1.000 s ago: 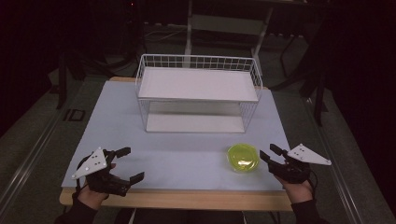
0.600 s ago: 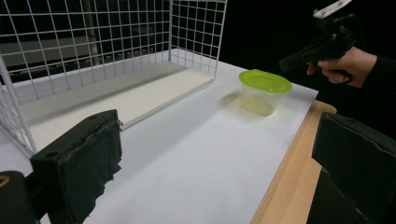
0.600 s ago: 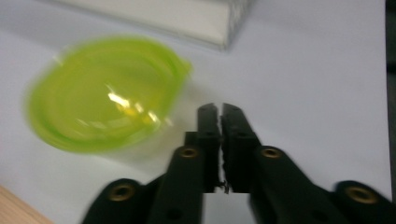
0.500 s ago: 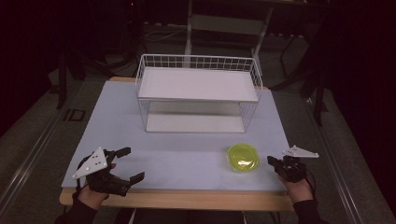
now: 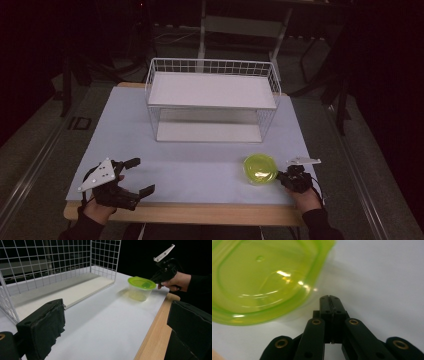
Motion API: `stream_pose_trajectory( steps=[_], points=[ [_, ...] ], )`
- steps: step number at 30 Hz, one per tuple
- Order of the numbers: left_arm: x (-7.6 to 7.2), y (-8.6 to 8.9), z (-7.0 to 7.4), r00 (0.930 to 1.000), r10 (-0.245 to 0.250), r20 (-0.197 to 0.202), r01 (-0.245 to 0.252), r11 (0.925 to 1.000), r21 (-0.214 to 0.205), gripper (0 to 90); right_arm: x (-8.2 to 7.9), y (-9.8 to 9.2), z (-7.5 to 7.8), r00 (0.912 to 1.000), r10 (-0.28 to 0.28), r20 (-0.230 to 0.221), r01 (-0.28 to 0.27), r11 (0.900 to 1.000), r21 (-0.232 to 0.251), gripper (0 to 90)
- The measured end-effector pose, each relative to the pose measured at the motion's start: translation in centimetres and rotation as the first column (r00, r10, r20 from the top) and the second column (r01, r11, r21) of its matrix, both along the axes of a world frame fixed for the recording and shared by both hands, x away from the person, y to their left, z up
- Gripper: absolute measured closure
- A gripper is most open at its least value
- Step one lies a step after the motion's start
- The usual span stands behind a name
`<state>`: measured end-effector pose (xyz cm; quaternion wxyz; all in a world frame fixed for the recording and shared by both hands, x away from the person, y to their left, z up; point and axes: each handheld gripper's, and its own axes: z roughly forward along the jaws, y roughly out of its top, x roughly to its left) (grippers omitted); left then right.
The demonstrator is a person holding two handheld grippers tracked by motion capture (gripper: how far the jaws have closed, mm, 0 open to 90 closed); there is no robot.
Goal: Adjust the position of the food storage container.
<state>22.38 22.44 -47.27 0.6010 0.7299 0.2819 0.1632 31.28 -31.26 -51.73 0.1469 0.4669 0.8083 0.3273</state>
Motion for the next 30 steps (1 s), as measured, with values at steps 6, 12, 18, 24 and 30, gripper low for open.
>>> stream_pose_trajectory(
  steps=[6,12,18,24,30],
  points=[
    [0.0,-0.1,0.0,1.0,-0.001,0.002,0.001,1.0,0.004,2.4,0.3,0.9,-0.3,0.9992,0.023,-0.033,-0.023,0.9995,0.023,90.0],
    [0.0,0.0,0.0,1.0,-0.001,0.001,0.001,1.0,0.006,2.4,0.3,2.0,-0.6,0.9969,0.059,-0.052,-0.058,0.9983,0.009,90.0],
    [0.0,-0.1,0.0,1.0,-0.001,0.002,0.001,1.0,0.008,2.5,0.6,3.1,-0.5,0.994,0.086,-0.068,-0.083,0.9958,0.039,90.0],
    [-0.1,-0.1,0.0,1.0,-0.003,0.003,0.003,0.9999,0.01,2.4,0.8,5.6,-0.6,0.9896,0.118,-0.082,-0.115,0.9925,0.042,90.0],
    [-0.1,-0.1,0.0,1.0,-0.005,0.005,0.005,0.9999,0.013,2.5,0.7,7.8,-0.6,0.9831,0.16,-0.089,-0.156,0.9868,0.041,90.0]
  ],
)
